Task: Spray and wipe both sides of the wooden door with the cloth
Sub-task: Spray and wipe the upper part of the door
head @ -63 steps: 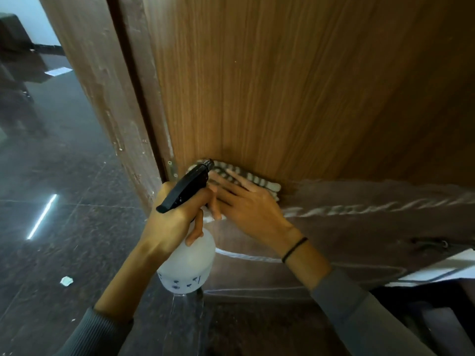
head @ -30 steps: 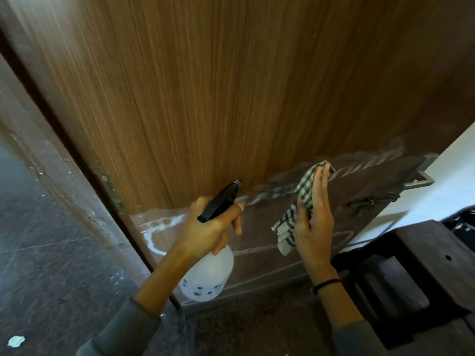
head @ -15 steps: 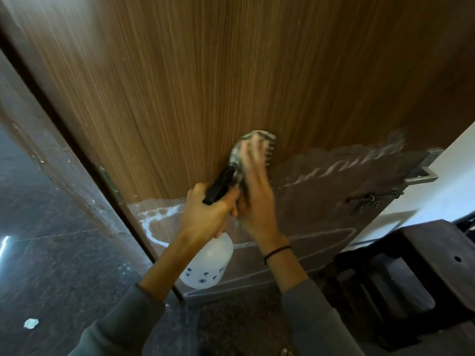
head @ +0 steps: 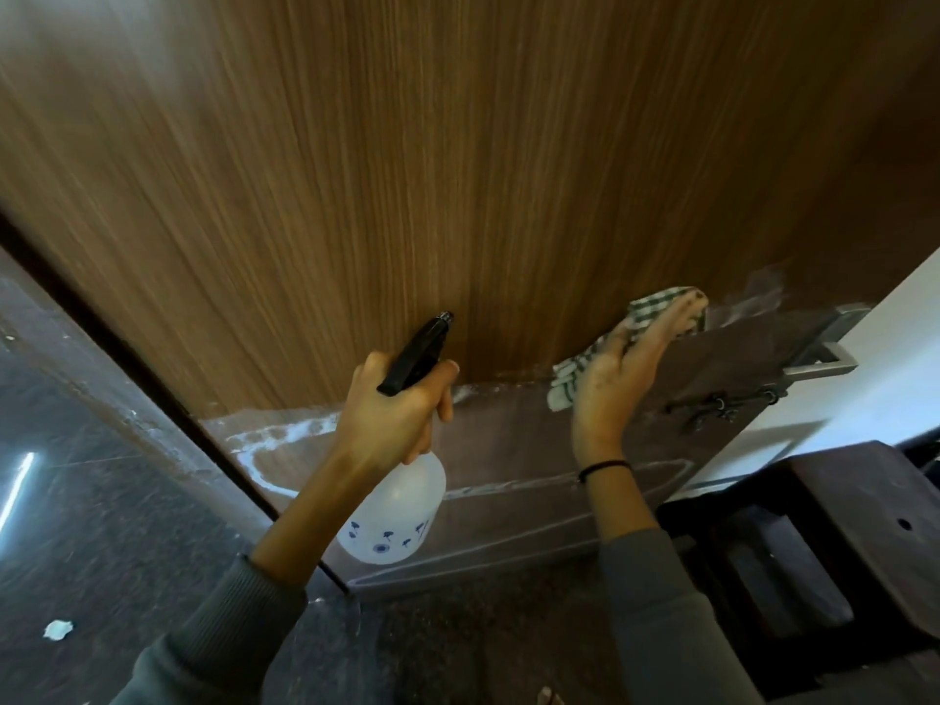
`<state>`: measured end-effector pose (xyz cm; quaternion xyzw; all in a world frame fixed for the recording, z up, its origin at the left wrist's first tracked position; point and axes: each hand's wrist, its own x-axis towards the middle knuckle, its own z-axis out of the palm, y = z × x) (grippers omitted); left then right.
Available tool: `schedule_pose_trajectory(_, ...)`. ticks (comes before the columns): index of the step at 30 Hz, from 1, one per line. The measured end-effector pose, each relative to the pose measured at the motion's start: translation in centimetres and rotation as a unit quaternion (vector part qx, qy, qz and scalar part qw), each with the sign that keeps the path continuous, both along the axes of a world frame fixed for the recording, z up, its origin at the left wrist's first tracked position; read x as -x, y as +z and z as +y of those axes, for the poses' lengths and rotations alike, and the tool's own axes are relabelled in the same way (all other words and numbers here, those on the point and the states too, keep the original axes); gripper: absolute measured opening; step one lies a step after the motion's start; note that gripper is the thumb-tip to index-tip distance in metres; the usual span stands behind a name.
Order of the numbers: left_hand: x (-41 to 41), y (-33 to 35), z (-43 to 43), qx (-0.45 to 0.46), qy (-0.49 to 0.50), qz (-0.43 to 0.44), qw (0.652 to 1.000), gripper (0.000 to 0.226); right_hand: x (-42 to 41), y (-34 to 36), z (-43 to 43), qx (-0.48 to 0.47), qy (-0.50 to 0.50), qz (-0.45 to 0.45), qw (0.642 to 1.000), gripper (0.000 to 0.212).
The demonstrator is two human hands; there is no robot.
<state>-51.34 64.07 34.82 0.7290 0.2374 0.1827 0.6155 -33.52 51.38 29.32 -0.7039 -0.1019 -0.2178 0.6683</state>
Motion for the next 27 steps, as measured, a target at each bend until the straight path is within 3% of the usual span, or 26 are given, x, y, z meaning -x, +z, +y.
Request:
schedule_pose_trajectory(5,-1.5,0.7,-1.1,-0.011,-0.019,0.011,1.0,0.039,5.7,-2.7,4.8,0.109,0.091,-0.078,0.987,0.074)
schedule_pose_trajectory(9,-3.4,1.1,-2.0,-0.024,-0.048,0.022,0.998,0.034,5.7,-3.6,3.9,0.139,0.168,-0.128,0.967,0.067)
schedule_pose_trajectory(13,-5.4,1.7,-3.0,-0.039,-0.077,0.004,0.996,0.04,1.8,-0.9,0.9,0.072,0.128,-0.09,0.985,0.074)
schedule_pose_trajectory(19,-6.6,1.9,-4.5,-0.043,-0.082,-0.018,0.996,0.041,-2.7,1.8,-2.2,0.007,0.062,-0.069,0.996,0.067)
schedule_pose_trajectory(27,-9.1,1.7,-6.7,-0.05,-0.121,-0.014,0.991,0.04,-0.9,-3.8,-2.9,0.159,0.164,-0.145,0.963,0.075)
